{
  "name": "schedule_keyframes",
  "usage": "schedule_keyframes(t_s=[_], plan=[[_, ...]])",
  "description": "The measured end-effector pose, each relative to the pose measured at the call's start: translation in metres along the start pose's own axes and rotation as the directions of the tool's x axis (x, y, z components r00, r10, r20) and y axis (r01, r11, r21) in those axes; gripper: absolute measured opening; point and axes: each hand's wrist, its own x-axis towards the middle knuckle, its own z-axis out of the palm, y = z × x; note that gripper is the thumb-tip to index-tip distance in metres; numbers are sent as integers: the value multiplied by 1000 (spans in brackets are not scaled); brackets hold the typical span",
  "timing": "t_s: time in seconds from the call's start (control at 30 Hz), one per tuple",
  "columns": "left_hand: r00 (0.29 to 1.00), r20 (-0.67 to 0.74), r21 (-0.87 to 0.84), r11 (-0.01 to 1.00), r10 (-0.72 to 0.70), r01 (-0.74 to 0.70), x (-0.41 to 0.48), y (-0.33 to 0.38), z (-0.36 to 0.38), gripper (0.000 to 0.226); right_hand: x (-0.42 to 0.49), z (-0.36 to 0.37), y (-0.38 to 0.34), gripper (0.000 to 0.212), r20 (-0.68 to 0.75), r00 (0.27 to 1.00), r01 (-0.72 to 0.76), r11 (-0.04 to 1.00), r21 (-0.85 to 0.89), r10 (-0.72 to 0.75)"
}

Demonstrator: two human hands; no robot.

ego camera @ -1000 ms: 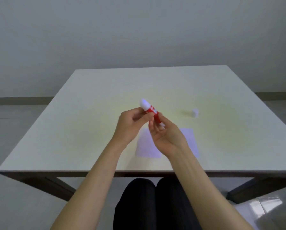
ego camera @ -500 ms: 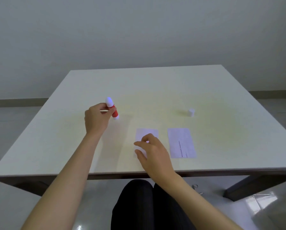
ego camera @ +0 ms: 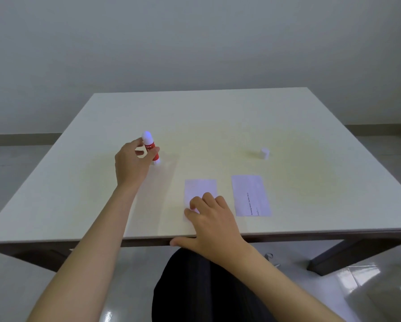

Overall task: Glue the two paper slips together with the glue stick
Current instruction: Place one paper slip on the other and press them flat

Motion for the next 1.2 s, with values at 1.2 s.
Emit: schedule_keyframes(t_s=[1.2], plan=[[874,449,-544,720,-184,431,-115,96,52,9,-31,-40,99,8,271,635,-190,-194,963,723]])
